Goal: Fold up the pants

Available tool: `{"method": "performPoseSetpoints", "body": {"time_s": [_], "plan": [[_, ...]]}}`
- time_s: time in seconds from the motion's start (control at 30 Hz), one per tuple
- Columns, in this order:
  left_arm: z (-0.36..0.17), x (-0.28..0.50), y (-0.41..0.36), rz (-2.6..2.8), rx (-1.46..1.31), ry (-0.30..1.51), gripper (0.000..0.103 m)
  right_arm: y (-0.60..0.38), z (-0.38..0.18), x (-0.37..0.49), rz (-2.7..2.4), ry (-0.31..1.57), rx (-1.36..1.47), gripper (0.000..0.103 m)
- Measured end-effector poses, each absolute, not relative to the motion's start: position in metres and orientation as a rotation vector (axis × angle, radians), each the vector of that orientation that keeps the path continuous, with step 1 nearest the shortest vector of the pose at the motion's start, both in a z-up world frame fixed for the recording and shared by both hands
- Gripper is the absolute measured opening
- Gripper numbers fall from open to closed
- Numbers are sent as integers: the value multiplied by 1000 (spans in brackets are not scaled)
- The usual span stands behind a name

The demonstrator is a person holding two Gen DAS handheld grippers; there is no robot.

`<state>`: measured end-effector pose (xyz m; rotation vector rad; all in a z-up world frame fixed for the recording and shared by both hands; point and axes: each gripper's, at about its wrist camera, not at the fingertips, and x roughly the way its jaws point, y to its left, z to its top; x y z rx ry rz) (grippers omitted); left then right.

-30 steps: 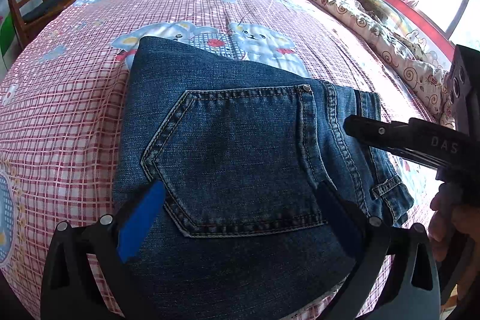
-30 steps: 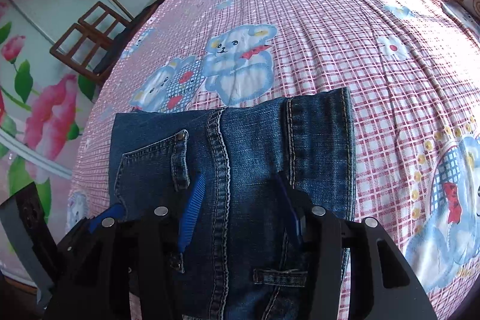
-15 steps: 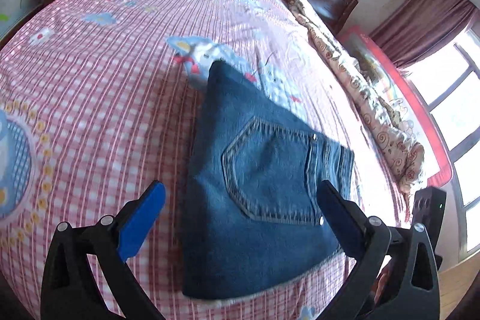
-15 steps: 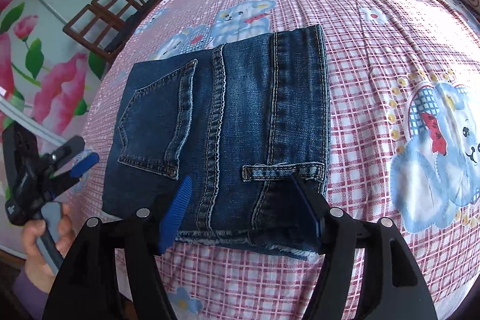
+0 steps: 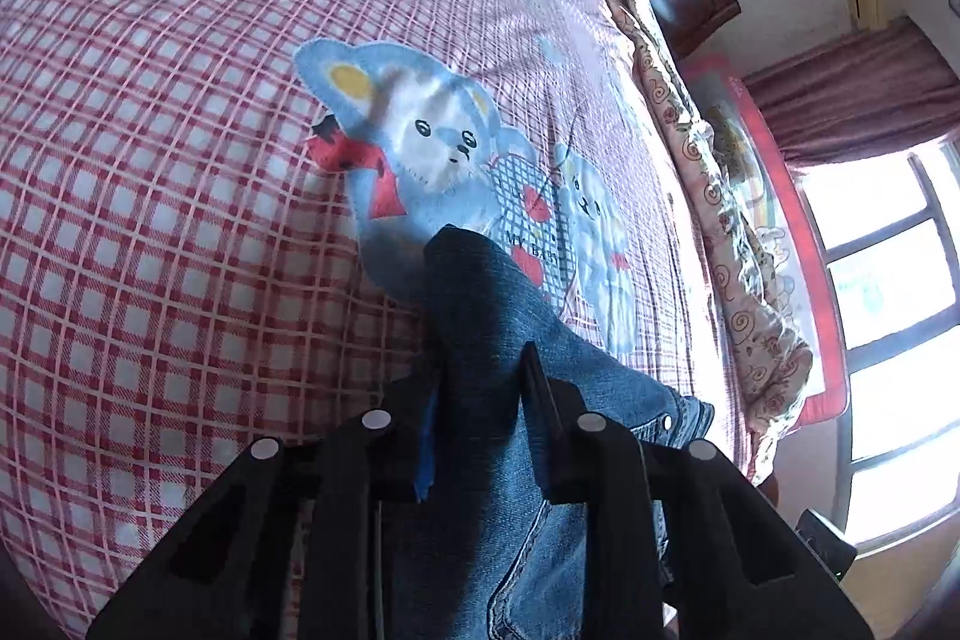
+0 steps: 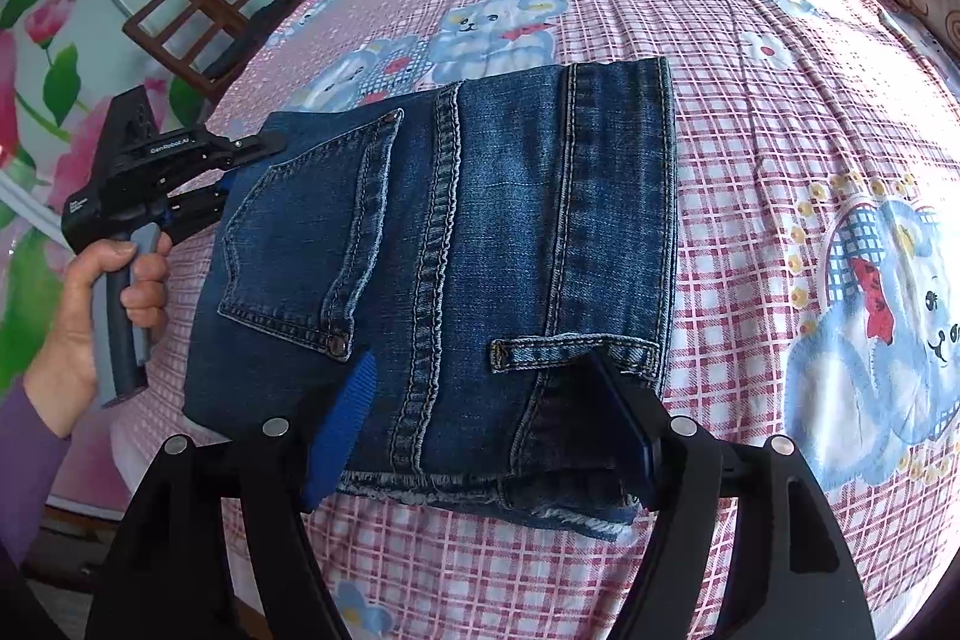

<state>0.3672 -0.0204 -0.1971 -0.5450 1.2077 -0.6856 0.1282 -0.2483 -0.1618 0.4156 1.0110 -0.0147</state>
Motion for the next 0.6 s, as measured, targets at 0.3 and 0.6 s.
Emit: {"method": "performPoseSetpoints", "body": {"time_s": [0.3, 0.6], "plan": [[-196, 364, -35, -518, -439, 1178, 32, -254, -164, 128, 17, 1009, 437, 71], [-142, 333, -1, -421, -345, 1018, 79, -275, -143, 105, 14, 925, 604, 71]]}}
